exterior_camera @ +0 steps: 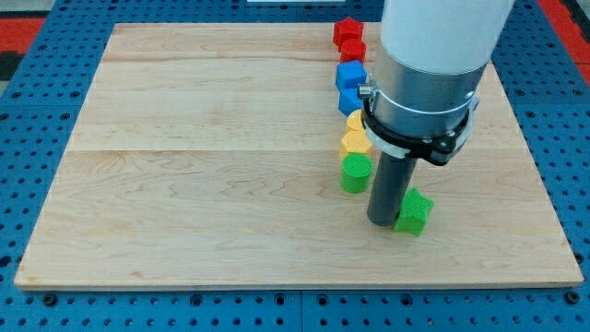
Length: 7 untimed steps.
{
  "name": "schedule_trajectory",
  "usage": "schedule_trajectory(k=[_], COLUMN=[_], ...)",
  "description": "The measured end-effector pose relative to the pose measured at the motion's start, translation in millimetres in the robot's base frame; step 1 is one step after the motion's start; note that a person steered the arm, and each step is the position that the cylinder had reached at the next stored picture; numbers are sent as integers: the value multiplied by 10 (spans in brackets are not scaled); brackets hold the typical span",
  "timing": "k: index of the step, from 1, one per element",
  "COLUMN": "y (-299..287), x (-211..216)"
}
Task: Push the green circle slightly right
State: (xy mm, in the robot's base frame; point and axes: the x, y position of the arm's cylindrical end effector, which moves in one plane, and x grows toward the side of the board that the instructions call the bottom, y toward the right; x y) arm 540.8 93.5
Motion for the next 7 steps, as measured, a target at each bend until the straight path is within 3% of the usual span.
schedule_trajectory(k=[3,5,7], y=[656,16,-544], x=[0,94,-433])
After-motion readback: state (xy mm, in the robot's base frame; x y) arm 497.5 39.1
